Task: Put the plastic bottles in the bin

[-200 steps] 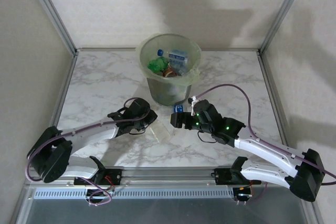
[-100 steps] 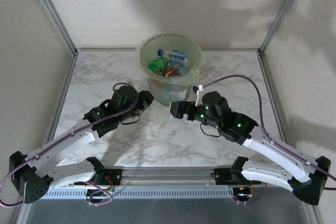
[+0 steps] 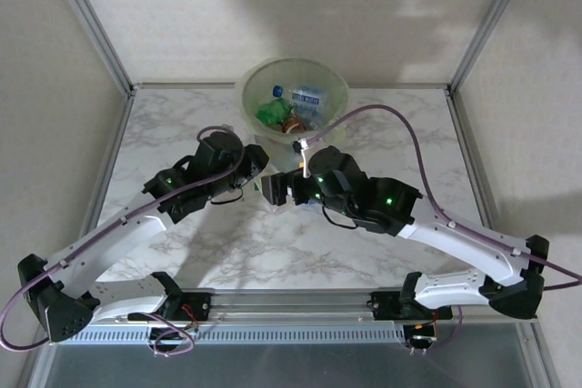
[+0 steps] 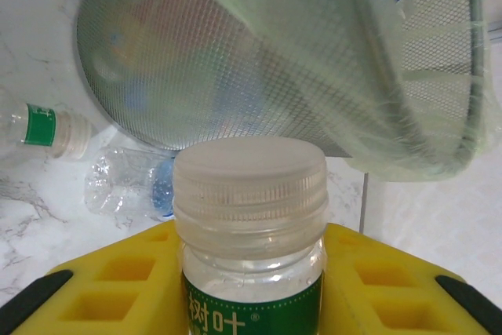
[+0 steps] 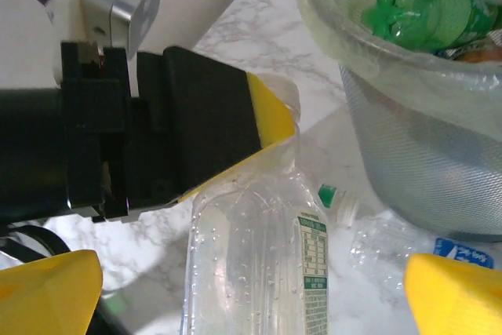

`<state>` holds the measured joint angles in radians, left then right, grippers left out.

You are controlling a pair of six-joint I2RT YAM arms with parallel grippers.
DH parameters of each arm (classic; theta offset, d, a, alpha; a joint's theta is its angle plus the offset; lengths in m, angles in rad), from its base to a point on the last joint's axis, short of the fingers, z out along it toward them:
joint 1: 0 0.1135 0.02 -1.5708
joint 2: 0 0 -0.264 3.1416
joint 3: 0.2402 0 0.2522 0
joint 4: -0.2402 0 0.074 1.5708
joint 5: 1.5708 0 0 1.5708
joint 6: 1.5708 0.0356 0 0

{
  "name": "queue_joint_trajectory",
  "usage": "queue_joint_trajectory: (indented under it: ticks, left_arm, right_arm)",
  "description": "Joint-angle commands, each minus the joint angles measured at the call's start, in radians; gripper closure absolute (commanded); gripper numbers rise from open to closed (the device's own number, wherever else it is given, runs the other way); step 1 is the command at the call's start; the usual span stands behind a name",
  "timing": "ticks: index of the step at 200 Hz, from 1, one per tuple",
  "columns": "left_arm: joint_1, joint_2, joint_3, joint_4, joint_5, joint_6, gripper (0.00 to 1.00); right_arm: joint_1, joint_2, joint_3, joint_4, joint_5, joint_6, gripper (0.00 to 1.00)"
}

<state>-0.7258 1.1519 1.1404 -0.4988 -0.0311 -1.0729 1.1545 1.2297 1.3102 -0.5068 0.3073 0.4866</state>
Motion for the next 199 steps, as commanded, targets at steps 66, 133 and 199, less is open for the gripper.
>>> queue_joint_trajectory:
  ticks: [66, 133, 199]
  left_arm:
    - [-0.001, 0.026, 0.081, -0.057, -0.039, 0.041, 0.80]
    - [0.007, 0.013, 0.069, -0.046, -0.037, 0.038, 0.81]
    - [0.032, -0.007, 0.039, -0.011, 0.003, 0.023, 0.81]
  right_arm:
    - [0.104, 0.148, 0.107, -0.160, 0.164, -0.081, 0.04]
    - [0.111, 0.177, 0.114, -0.160, 0.194, -0.072, 0.18]
    - [0.110, 0.185, 0.091, -0.135, 0.181, -0.068, 0.27]
